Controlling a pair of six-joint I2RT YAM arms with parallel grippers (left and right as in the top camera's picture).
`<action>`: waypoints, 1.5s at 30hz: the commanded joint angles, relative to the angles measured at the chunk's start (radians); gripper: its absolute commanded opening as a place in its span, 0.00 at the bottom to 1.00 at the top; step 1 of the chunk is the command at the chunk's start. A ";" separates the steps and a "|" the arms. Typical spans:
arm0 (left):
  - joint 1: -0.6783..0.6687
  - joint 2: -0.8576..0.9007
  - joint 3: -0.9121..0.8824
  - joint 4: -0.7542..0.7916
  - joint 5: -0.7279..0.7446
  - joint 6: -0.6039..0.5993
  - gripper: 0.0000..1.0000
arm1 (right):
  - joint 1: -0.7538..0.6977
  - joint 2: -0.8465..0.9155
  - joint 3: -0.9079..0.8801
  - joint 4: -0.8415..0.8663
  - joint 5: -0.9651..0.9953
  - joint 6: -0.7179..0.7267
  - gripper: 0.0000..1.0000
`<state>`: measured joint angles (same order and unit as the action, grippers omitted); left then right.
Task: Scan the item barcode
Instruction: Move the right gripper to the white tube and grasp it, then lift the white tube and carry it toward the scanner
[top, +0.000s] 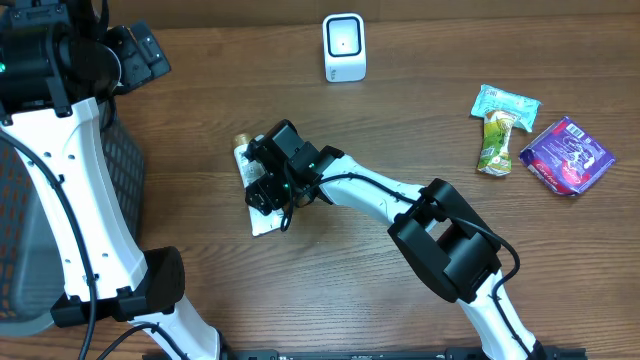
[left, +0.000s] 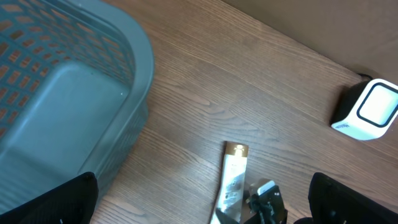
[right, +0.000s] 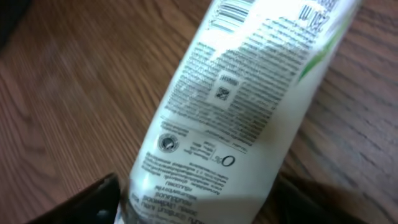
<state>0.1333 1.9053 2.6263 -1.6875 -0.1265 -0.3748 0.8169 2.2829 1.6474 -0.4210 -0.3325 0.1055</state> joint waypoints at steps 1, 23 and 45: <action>0.003 0.004 -0.001 -0.002 0.005 -0.014 1.00 | -0.003 0.035 0.008 -0.011 0.018 0.083 0.51; 0.003 0.004 -0.001 -0.002 0.005 -0.014 0.99 | 0.059 0.037 -0.058 -0.001 0.051 0.292 0.08; 0.003 0.004 -0.001 -0.002 0.005 -0.014 0.99 | -0.257 -0.106 -0.005 -0.368 0.099 0.282 0.04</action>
<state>0.1333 1.9053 2.6263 -1.6875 -0.1261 -0.3748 0.5488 2.1941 1.6680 -0.7753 -0.3164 0.3920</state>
